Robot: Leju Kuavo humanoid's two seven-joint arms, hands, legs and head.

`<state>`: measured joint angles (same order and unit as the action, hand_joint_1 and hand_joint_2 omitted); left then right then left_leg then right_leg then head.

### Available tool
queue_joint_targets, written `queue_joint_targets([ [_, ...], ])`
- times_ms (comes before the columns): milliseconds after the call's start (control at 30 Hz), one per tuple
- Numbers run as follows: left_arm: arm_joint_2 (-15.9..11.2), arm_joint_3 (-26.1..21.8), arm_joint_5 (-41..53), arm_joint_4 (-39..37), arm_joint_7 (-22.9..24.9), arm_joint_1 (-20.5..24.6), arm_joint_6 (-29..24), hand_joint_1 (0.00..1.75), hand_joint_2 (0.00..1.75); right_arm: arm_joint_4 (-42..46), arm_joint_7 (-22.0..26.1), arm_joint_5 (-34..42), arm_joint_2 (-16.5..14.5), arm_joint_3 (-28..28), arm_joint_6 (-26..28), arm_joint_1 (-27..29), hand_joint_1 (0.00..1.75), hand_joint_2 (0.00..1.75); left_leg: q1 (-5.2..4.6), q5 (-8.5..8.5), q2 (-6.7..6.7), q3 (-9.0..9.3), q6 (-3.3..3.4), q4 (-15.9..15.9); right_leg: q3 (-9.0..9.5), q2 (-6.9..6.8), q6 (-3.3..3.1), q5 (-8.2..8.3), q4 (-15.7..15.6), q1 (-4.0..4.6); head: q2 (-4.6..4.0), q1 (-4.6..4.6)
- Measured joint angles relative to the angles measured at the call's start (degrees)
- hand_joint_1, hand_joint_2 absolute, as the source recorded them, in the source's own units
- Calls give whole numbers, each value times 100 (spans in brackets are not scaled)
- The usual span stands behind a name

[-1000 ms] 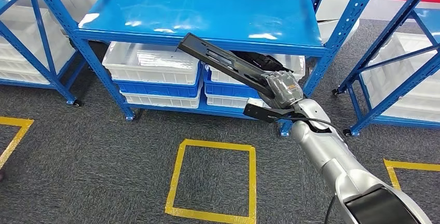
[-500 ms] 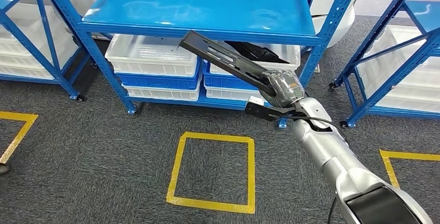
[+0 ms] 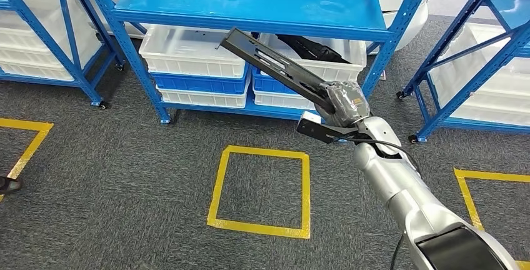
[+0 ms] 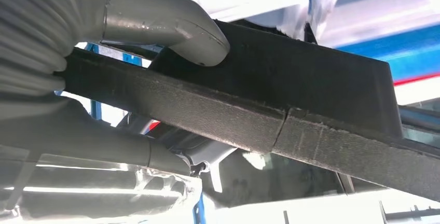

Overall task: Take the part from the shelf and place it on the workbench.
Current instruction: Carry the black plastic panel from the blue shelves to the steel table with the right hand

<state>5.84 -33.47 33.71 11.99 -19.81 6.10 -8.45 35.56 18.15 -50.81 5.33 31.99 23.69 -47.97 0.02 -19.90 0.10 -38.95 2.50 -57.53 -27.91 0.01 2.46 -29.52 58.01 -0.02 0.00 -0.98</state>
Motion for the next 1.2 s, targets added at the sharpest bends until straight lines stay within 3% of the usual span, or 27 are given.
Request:
queue_joint_targets([
  [67,8,-3,16,1,-1,0,-6,0,0,23,1,-15,-5,-24,7,-13,175,175,6,126,-1,-27,-73,41,49,7,-104,-14,-219,44,0,10],
  [100,9,-7,26,1,-1,-3,-10,0,0,22,1,-24,-9,-28,9,-19,175,175,18,160,-9,-46,-108,55,-4,3,-150,50,-226,5,0,21],
  [133,12,-10,34,1,-1,-6,-14,0,0,23,-1,-31,-13,-30,10,-25,175,175,25,79,-18,-89,-136,18,-42,-4,-210,116,-243,-29,0,24],
  [167,14,-13,39,1,0,-9,-16,0,0,24,-2,-33,-19,-32,9,-26,175,175,33,-119,-26,-145,-164,-93,-93,-13,-273,200,-261,-66,0,17],
  [200,16,-16,40,1,1,-10,-17,0,0,25,-3,-28,-28,-34,9,-25,175,175,52,-436,-30,-219,-192,-335,-163,-22,-318,291,-267,-97,0,12],
  [267,21,-17,41,1,1,-8,-16,0,0,26,-3,-15,-42,-41,7,-23,175,175,79,-1037,-29,-346,-253,-962,-319,-23,-352,438,-257,-89,0,-1],
  [300,21,-18,41,1,1,-6,-16,0,0,26,-3,-11,-47,-43,7,-21,175,175,89,-1188,-29,-383,-273,-1187,-371,-23,-350,480,-253,-88,0,-2],
  [367,21,-19,41,1,1,-4,-16,0,0,26,-3,-10,-48,-43,7,-21,175,175,94,-1243,-29,-403,-285,-1324,-402,-23,-347,504,-250,-88,0,-3],
  [433,21,-19,44,1,1,-3,-16,0,0,26,-3,-10,-48,-44,6,-16,175,175,104,-1222,-29,-411,-303,-1524,-465,-23,-334,546,-239,-89,0,-6],
  [467,21,-19,46,2,1,-1,-16,0,0,27,-4,-20,-48,-46,6,-8,175,175,133,-1053,-28,-211,-332,-1471,-600,-23,-292,613,-185,-105,0,-7],
  [533,24,-20,52,8,1,7,-16,0,0,55,-15,-62,-44,-67,15,4,175,175,158,-957,-47,480,-354,-823,-907,-26,-150,789,-40,-115,0,-4],
  [567,26,-21,55,10,1,12,-16,0,0,71,-23,-87,-42,-78,25,5,175,175,151,-934,-55,806,-334,-409,-1024,-28,-67,878,14,-113,0,0],
  [600,30,-22,57,12,1,14,-16,0,0,86,-35,-109,-39,-88,36,4,175,175,116,-1031,-62,921,-275,-176,-1055,-29,-4,949,12,-96,0,7],
  [633,35,-24,58,10,2,11,-15,0,0,89,-47,-123,-31,-90,46,10,175,175,107,-972,-46,865,-198,-172,-1075,-29,44,1004,-12,-85,0,12],
  [700,44,-26,60,9,3,13,-14,0,0,88,-70,-147,-8,-97,62,34,175,175,89,-808,-17,735,-44,-134,-1195,-20,50,851,103,-88,0,20],
  [767,46,-32,68,10,3,19,-14,0,0,88,-80,-162,16,-111,75,50,175,175,81,-627,3,549,45,-119,-1396,-14,-28,312,658,-105,0,40],
  [800,46,-36,81,11,2,19,-14,0,0,89,-84,-176,25,-121,86,58,175,175,77,-539,7,440,62,-121,-1484,-14,-40,51,1071,-105,0,54],
  [833,48,-40,95,12,0,18,-13,0,0,89,-92,-194,37,-130,102,73,175,175,69,-455,8,337,62,-124,-1529,-12,-15,-98,1463,-100,0,58],
  [867,50,-45,109,12,-2,18,-12,0,0,91,-105,-218,45,-138,121,97,175,175,61,-371,9,234,60,-127,-1510,-11,38,-111,1743,-95,0,60],
  [900,53,-48,124,12,-3,18,-9,0,0,97,-126,-256,53,-149,144,127,175,175,53,-288,10,133,55,-129,-1399,-10,98,-14,1836,-86,0,62],
  [967,56,-53,145,12,-3,20,-4,0,0,129,-170,-325,63,-169,180,173,175,175,43,-126,10,-45,31,-132,-882,-9,135,192,1412,-64,0,63],
  [1033,57,-54,158,13,-1,22,-2,0,0,210,-198,-368,64,-192,198,182,175,175,30,24,13,-154,-20,-125,-174,-9,15,12,456,-12,0,51],
  [1067,57,-55,160,14,1,24,-1,0,0,247,-205,-379,64,-204,202,176,175,175,29,100,18,-172,-51,-102,37,-4,-51,-106,96,13,0,41],
  [1100,60,-56,161,14,3,24,0,0,0,277,-213,-389,67,-215,206,168,175,175,31,180,22,-180,-88,-64,128,1,-106,-176,-120,40,0,35],
  [1133,64,-59,161,13,5,19,0,0,0,289,-218,-397,69,-222,210,166,175,175,33,263,20,-183,-127,-10,82,5,-145,-132,-161,35,0,27],
  [1167,65,-61,161,13,6,13,-1,0,0,290,-223,-404,69,-222,211,165,175,175,41,263,7,-207,-161,8,47,-1,-187,-52,-182,5,0,33],
  [1200,67,-63,161,12,9,5,-2,0,0,292,-230,-408,69,-223,210,168,175,175,49,136,-7,-251,-192,-49,3,-11,-251,35,-197,-29,0,31],
])
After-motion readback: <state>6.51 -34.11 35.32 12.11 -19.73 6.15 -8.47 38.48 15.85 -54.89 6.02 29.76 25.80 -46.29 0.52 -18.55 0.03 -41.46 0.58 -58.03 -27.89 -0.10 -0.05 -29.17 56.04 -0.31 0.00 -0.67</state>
